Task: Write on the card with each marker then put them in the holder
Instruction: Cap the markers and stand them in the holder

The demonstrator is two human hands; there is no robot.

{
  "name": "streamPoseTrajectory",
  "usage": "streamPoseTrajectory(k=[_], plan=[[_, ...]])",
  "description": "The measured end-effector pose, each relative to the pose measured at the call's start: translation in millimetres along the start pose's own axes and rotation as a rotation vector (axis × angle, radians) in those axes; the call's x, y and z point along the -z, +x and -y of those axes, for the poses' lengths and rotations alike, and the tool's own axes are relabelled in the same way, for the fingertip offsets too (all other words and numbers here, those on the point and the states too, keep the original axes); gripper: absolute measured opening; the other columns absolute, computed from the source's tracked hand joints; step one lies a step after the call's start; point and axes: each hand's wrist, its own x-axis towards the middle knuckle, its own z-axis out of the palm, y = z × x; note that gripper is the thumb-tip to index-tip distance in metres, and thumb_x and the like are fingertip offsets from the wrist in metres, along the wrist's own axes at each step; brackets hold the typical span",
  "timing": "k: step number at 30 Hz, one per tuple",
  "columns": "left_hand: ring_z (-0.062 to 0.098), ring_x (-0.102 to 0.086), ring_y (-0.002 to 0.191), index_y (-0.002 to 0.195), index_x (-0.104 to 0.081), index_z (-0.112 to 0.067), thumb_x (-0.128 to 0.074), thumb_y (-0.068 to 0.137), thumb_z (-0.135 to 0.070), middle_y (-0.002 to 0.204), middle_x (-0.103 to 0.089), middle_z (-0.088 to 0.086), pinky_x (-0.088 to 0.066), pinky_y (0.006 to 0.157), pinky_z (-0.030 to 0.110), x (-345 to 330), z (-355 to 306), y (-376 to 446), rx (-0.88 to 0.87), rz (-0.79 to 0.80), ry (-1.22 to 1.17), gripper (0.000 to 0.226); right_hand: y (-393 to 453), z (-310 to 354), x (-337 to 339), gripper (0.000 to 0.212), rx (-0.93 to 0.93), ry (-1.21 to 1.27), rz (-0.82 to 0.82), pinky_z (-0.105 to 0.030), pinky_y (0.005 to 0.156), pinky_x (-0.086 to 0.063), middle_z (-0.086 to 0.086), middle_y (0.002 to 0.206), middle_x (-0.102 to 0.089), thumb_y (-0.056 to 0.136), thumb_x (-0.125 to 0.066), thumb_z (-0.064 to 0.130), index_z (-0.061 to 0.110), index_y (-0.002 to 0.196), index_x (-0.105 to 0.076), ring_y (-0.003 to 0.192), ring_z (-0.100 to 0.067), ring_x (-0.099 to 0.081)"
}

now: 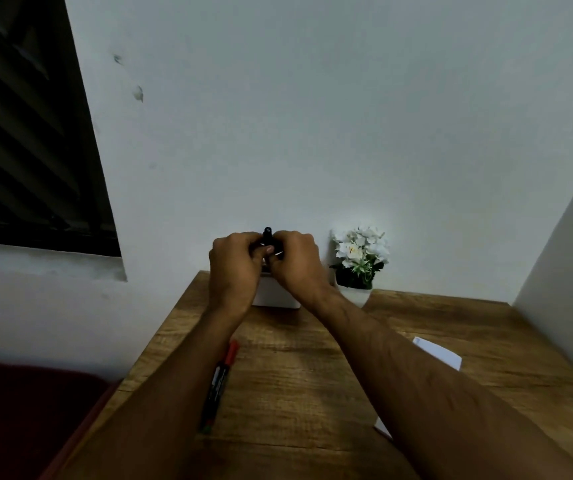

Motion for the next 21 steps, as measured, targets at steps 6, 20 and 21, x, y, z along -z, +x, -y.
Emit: streamPoseTrajectory(k=[6, 20, 21], plan=[[0.029, -0.067, 0.078, 0.088, -0.076, -0.008, -0.065, 0.09, -0.014, 0.082, -0.07, 0.013, -0.047, 0.06, 0.03, -12, 7, 6, 0.125, 0.089, 0.228, 0.012, 5, -7, -18, 0.016, -0.05, -0.008, 0.068, -0.045, 0.076, -0.058, -0.011, 0.086, -0.078, 0.088, -0.06, 0.008, 0.005, 0.089, -0.075, 0.082, -0.03, -0.071], [0.025, -0.069, 0.083, 0.09, -0.076, -0.005, -0.07, 0.084, -0.004, 0.086, -0.074, 0.01, -0.047, 0.069, 0.026, -17, 11, -3, 0.14, 0.006, 0.181, 0.009, -14, -13, -19, 0.018, -0.03, 0.039, 0.008, -0.038, 0.085, -0.055, -0.017, 0.1, -0.078, 0.092, -0.064, 0.003, -0.001, 0.106, -0.074, 0.094, -0.034, -0.073], [0.026, -0.069, 0.083, 0.092, -0.076, -0.005, -0.069, 0.084, -0.004, 0.086, -0.074, 0.011, -0.051, 0.072, 0.029, -16, 11, -4, 0.131, -0.003, 0.178, 0.01, -18, -13, -18, 0.021, -0.03, 0.059, 0.004, -0.042, 0.089, -0.057, -0.017, 0.102, -0.078, 0.091, -0.064, 0.001, -0.001, 0.109, -0.074, 0.096, -0.034, -0.074]])
